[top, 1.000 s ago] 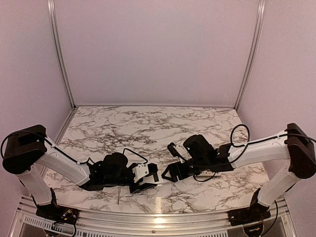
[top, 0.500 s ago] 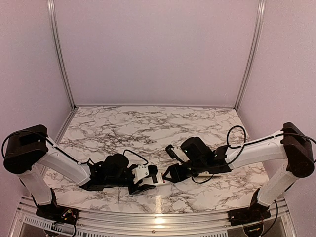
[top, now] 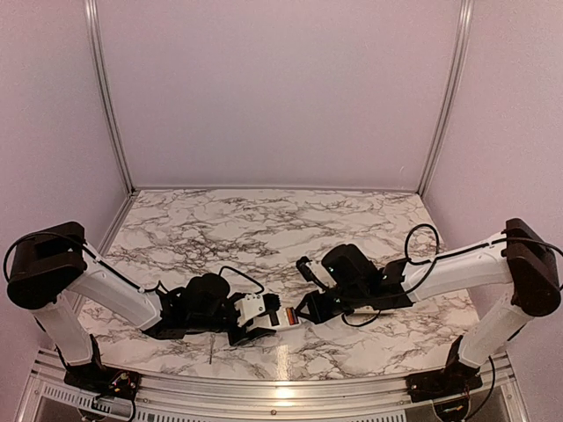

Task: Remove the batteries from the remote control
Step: Remove the battery cover from the remote control, then place the remote control without the battery cover at the center of the board.

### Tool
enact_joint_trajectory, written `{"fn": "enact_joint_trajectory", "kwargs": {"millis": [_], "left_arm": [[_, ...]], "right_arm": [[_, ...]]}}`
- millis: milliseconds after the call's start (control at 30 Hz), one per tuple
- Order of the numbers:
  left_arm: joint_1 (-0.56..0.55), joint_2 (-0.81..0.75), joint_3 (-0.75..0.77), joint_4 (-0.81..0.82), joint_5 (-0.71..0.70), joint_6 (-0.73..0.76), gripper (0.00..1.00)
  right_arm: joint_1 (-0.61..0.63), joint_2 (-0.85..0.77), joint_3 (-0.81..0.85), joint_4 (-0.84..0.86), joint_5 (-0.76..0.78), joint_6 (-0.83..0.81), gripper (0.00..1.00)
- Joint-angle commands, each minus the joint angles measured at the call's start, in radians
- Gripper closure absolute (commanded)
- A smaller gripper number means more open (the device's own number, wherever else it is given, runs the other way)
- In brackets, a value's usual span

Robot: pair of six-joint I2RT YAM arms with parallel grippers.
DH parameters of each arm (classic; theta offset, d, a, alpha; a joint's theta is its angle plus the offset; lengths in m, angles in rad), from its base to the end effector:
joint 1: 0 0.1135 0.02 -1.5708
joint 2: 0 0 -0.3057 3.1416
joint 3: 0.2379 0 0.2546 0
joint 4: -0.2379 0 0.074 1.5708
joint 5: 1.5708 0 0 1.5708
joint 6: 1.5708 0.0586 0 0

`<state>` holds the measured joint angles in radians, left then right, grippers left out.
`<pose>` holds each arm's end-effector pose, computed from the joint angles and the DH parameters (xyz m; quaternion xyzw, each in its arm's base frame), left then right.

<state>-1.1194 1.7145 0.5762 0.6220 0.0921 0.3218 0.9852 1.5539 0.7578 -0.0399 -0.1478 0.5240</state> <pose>0.1422 -0.3057 0.1512 0.5870 0.6334 -0.2318 0.4477 0.1693 0.2708 0.1864 -0.2385 0.9000 0.2956 0.2138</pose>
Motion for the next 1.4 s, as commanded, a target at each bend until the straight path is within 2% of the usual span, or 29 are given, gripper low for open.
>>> {"fn": "enact_joint_trajectory", "kwargs": {"millis": [0, 100, 467, 833, 1100, 1367], "left_arm": [[-0.002, -0.004, 0.023, 0.044, 0.020, -0.001, 0.78], [-0.002, 0.000, 0.024, 0.041, 0.015, -0.003, 0.78], [-0.002, 0.009, 0.035, 0.002, 0.029, 0.008, 0.78], [-0.002, 0.070, 0.059, -0.005, 0.037, -0.003, 0.78], [-0.002, 0.134, 0.092, 0.004, 0.049, -0.022, 0.76], [-0.002, 0.160, 0.094, 0.013, 0.049, -0.031, 0.67]], "right_arm": [[-0.007, -0.012, -0.007, -0.068, 0.065, -0.018, 0.93], [-0.007, -0.019, -0.007, -0.074, 0.062, -0.026, 1.00], [-0.008, -0.072, -0.037, -0.105, 0.110, -0.029, 1.00], [-0.008, -0.068, -0.088, -0.157, 0.310, -0.025, 1.00], [-0.008, -0.057, -0.104, -0.171, 0.360, -0.028, 0.93], [-0.008, -0.003, -0.091, -0.165, 0.341, -0.045, 0.85]]}}
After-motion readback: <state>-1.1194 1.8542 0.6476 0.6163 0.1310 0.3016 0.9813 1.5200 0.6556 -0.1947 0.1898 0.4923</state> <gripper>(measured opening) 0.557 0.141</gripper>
